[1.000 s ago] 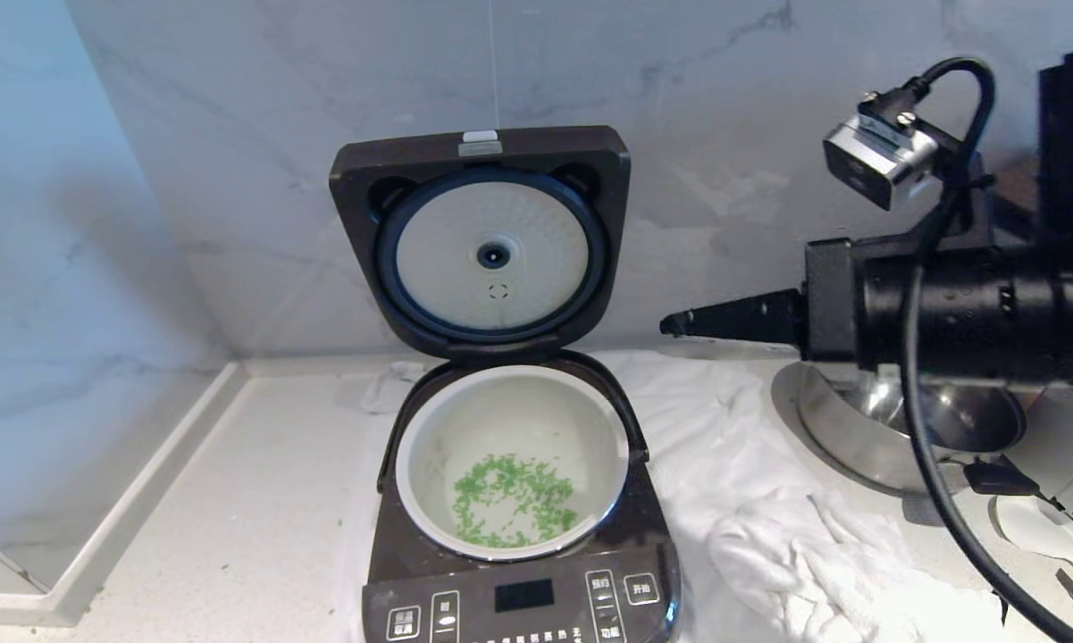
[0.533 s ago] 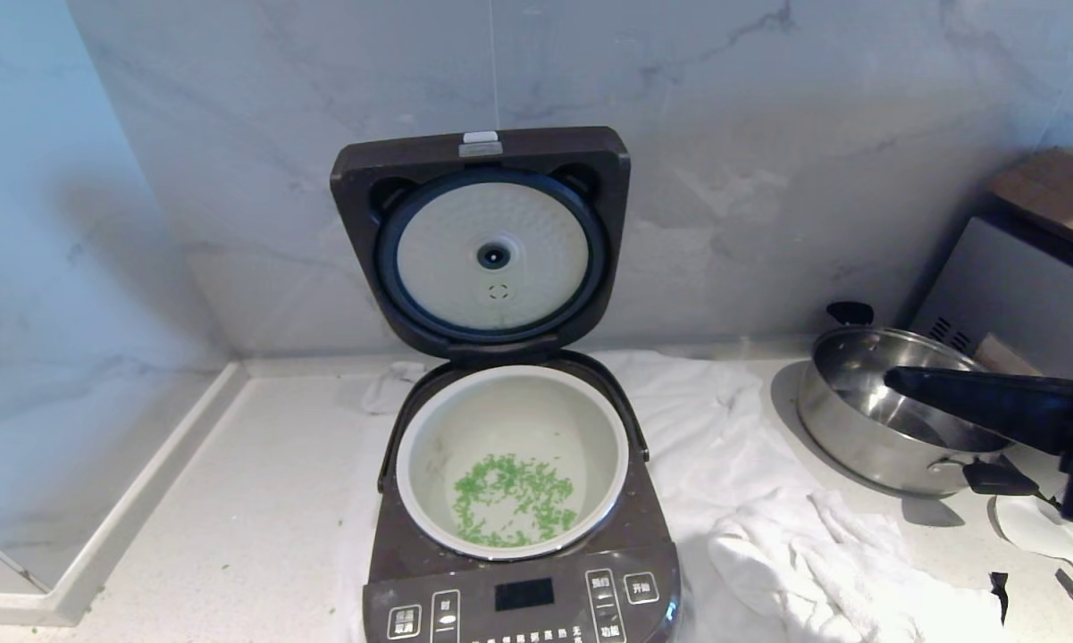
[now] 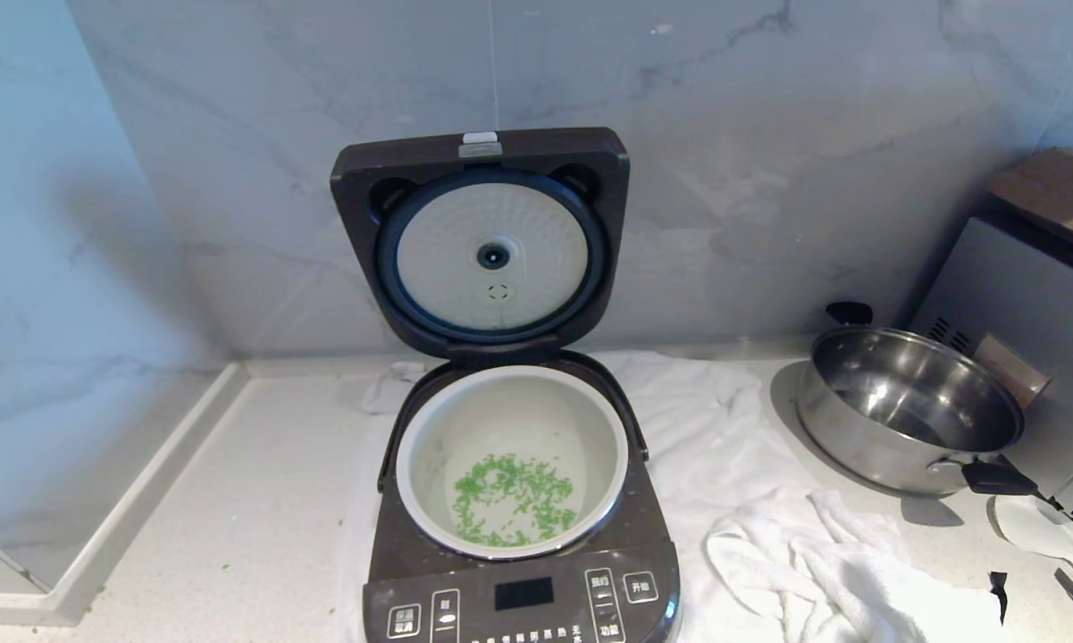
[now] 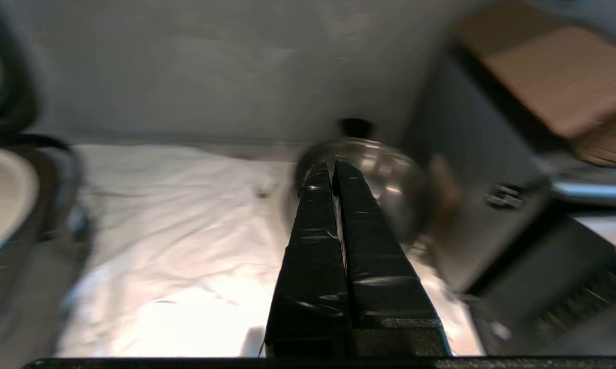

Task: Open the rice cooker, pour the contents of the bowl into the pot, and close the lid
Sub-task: Pour the water from the bowl into the rice cooker

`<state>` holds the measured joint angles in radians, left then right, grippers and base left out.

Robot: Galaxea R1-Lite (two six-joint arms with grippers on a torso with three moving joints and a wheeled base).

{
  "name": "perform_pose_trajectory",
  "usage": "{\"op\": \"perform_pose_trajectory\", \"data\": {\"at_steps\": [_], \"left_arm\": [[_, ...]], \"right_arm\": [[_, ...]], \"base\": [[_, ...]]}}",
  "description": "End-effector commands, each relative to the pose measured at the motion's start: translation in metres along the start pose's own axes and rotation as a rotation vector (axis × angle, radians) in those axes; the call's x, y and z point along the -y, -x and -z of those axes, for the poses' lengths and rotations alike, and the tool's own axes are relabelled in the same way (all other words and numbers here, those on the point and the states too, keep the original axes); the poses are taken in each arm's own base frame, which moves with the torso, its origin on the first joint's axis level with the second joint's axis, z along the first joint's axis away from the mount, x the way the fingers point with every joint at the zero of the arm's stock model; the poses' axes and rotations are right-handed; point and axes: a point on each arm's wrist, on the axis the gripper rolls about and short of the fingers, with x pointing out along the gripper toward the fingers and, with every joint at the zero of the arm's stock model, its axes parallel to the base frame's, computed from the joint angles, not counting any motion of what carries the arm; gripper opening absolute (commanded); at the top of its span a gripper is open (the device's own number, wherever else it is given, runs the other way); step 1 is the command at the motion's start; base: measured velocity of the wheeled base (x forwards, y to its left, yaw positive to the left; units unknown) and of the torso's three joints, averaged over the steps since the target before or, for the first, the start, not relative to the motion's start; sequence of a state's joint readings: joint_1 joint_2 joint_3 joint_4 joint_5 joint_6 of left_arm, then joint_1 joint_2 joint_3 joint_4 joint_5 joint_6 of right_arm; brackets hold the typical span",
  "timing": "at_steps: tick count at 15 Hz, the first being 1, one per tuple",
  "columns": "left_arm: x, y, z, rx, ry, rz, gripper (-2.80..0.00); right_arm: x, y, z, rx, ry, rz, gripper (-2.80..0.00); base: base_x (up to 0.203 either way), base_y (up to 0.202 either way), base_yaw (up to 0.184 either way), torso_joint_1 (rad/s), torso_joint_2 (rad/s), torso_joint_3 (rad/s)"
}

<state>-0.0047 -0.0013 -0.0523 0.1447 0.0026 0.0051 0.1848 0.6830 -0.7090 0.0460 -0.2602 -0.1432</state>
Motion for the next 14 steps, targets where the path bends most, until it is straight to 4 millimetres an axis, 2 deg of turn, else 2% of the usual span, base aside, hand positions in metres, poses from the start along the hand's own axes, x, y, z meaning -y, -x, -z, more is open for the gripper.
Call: {"op": "perform_pose_trajectory", "data": {"at_steps": [1,6,12,14], "left_arm": [[0.000,0.000,0.000,-0.003,0.001,-0.001,-2.80],[0.000,0.000,0.000,-0.003,0.001,-0.001,-2.80],[0.000,0.000,0.000,-0.003,0.005,-0.002,-2.80],[0.000,0.000,0.000,-0.003,0.005,-0.002,-2.80]], "right_arm": [[0.007,0.030,0.013,0.062,-0.005,0.104,-2.80],[0.006,0.071,0.061,0.145,-0.003,0.167,-2.80],[-0.008,0.085,0.135,0.153,0.080,0.102,-2.80],[-0.013,0.077,0.157,0.092,0.029,0.032,-2.80]], "base": [[0.000,0.000,0.000,0.000,0.00,0.000],[0.000,0.000,0.000,0.000,0.00,0.000],[0.000,0.000,0.000,0.000,0.00,0.000],[0.000,0.000,0.000,0.000,0.00,0.000]]}}
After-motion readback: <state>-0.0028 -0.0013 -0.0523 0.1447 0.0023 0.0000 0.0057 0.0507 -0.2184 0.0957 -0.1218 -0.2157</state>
